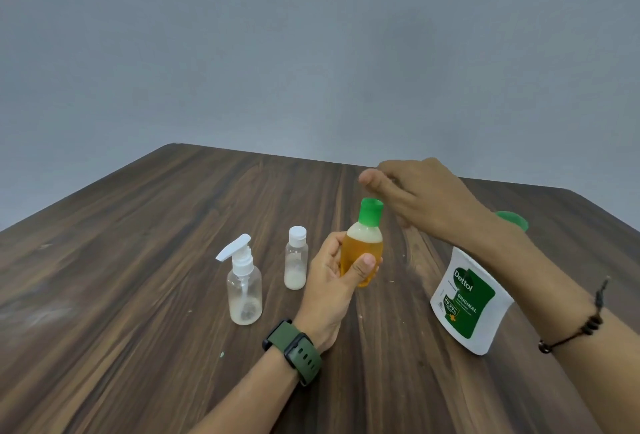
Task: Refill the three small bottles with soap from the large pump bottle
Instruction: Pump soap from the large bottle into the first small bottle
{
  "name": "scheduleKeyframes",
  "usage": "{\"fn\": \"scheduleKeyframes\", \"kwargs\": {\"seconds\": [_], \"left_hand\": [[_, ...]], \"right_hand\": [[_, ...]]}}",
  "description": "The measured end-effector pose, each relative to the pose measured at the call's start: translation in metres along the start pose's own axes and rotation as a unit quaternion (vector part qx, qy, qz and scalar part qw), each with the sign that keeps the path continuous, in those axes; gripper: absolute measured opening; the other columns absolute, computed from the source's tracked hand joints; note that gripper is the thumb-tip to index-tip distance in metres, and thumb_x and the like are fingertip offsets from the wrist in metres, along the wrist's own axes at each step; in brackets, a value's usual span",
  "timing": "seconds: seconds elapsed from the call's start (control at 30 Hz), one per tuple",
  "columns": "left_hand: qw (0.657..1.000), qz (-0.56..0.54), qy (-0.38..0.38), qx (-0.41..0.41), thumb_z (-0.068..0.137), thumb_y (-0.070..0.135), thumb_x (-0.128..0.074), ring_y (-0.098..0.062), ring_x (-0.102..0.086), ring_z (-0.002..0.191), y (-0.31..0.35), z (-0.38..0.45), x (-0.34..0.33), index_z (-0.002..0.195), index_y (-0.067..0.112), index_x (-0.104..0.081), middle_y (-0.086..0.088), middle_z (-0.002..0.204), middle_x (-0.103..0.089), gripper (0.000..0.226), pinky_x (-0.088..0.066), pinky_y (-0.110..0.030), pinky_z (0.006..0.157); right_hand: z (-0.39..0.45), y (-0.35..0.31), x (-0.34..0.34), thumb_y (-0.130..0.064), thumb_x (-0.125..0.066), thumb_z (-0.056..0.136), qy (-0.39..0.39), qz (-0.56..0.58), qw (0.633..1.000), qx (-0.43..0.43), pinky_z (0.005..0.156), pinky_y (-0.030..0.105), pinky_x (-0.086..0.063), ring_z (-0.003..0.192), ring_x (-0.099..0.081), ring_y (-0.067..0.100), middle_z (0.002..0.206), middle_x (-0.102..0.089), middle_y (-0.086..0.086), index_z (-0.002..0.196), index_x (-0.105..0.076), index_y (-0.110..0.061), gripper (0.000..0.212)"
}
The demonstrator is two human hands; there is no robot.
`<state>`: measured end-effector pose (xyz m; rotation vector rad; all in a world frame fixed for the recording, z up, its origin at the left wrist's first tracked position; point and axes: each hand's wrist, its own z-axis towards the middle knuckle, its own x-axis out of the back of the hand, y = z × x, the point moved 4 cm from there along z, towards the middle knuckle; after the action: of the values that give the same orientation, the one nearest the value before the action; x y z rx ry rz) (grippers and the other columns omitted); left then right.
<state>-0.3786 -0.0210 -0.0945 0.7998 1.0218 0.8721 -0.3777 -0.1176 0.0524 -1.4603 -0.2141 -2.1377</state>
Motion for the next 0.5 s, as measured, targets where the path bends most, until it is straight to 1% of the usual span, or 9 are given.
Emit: {"fn": "scheduleKeyframes", "kwargs": {"seconds": [0.03, 0.1, 0.17, 0.23, 0.3, 0.37, 0.43, 0.47, 0.5], "left_hand": [[1.000, -0.003, 0.000, -0.001, 0.050, 0.057, -0.080, -0.009, -0.067, 0.086, 0.000, 0.000, 0.000, 0.100, 0.020, -0.057, 0.009, 0.087, -0.070, 0.067, -0.054, -0.023, 0.077], [1.000, -0.007, 0.000, 0.000, 0.053, 0.054, -0.080, -0.010, -0.066, 0.086, -0.001, 0.000, 0.000, 0.099, 0.020, -0.058, 0.008, 0.087, -0.070, 0.062, -0.054, -0.023, 0.077], [1.000, -0.006, -0.001, 0.004, 0.063, 0.043, -0.080, -0.012, -0.066, 0.088, -0.002, 0.000, 0.001, 0.099, 0.020, -0.058, 0.008, 0.089, -0.069, 0.048, -0.054, -0.027, 0.079], [1.000, -0.001, -0.001, 0.006, 0.067, 0.038, -0.079, -0.013, -0.066, 0.089, -0.002, 0.000, 0.001, 0.099, 0.020, -0.058, 0.008, 0.088, -0.069, 0.042, -0.053, -0.029, 0.081], [1.000, 0.001, 0.003, 0.005, 0.058, 0.049, -0.080, -0.012, -0.066, 0.088, -0.003, 0.000, 0.001, 0.099, 0.020, -0.058, 0.008, 0.088, -0.069, 0.055, -0.054, -0.027, 0.081], [1.000, -0.004, 0.009, 0.002, 0.052, 0.054, -0.080, -0.011, -0.067, 0.087, -0.001, 0.001, 0.002, 0.099, 0.020, -0.058, 0.007, 0.088, -0.070, 0.062, -0.054, -0.024, 0.079], [1.000, -0.006, 0.008, 0.005, 0.053, 0.053, -0.081, -0.012, -0.066, 0.088, -0.002, 0.001, 0.002, 0.099, 0.020, -0.058, 0.006, 0.089, -0.069, 0.061, -0.054, -0.024, 0.079], [1.000, -0.006, 0.005, 0.007, 0.055, 0.051, -0.081, -0.013, -0.065, 0.089, -0.002, 0.001, 0.002, 0.099, 0.021, -0.059, 0.005, 0.091, -0.069, 0.058, -0.054, -0.026, 0.080], [1.000, -0.003, 0.002, 0.009, 0.059, 0.046, -0.081, -0.015, -0.064, 0.091, -0.002, 0.001, 0.001, 0.100, 0.021, -0.059, 0.005, 0.092, -0.068, 0.053, -0.053, -0.028, 0.081]], "right_hand": [[-0.001, 0.000, 0.000, -0.058, -0.034, 0.090, 0.000, 0.038, 0.999, 0.017, 0.070, 0.034, -0.047, 0.069, -0.057, 0.008, 0.072, -0.061, -0.008, 0.088, -0.061, -0.022, 0.044], [-0.004, -0.002, -0.005, -0.029, -0.053, 0.093, -0.066, 0.066, 0.994, 0.064, 0.074, 0.018, -0.042, 0.084, -0.053, 0.001, 0.095, -0.059, -0.013, 0.107, -0.062, -0.025, 0.018], [-0.006, -0.002, -0.013, -0.014, -0.057, 0.088, -0.119, 0.044, 0.988, 0.083, 0.070, 0.012, -0.038, 0.081, -0.051, 0.001, 0.096, -0.059, -0.011, 0.107, -0.065, -0.023, 0.022], [-0.005, -0.002, -0.014, -0.030, -0.057, 0.089, -0.087, 0.013, 0.995, 0.052, 0.068, 0.023, -0.043, 0.065, -0.049, 0.001, 0.083, -0.061, -0.008, 0.099, -0.065, -0.022, 0.016], [-0.003, 0.001, -0.010, -0.053, -0.041, 0.090, -0.030, -0.003, 1.000, -0.005, 0.066, 0.034, -0.046, 0.054, -0.048, 0.003, 0.065, -0.055, -0.008, 0.091, -0.061, -0.017, 0.041], [-0.004, 0.005, -0.008, -0.064, -0.027, 0.087, -0.005, 0.035, 0.999, -0.024, 0.068, 0.037, -0.048, 0.062, -0.056, 0.008, 0.066, -0.055, -0.008, 0.090, -0.060, -0.016, 0.058], [-0.007, 0.005, -0.010, -0.052, -0.040, 0.093, -0.045, 0.086, 0.995, 0.007, 0.071, 0.030, -0.046, 0.079, -0.058, 0.007, 0.087, -0.061, -0.010, 0.105, -0.061, -0.023, 0.039], [-0.008, 0.004, -0.014, -0.037, -0.049, 0.093, -0.080, 0.097, 0.992, 0.024, 0.072, 0.025, -0.045, 0.083, -0.056, 0.006, 0.096, -0.061, -0.009, 0.111, -0.060, -0.024, 0.025], [-0.010, 0.004, -0.018, -0.024, -0.054, 0.092, -0.107, 0.095, 0.989, 0.034, 0.071, 0.022, -0.044, 0.082, -0.055, 0.006, 0.099, -0.061, -0.007, 0.112, -0.061, -0.025, 0.022]]}}
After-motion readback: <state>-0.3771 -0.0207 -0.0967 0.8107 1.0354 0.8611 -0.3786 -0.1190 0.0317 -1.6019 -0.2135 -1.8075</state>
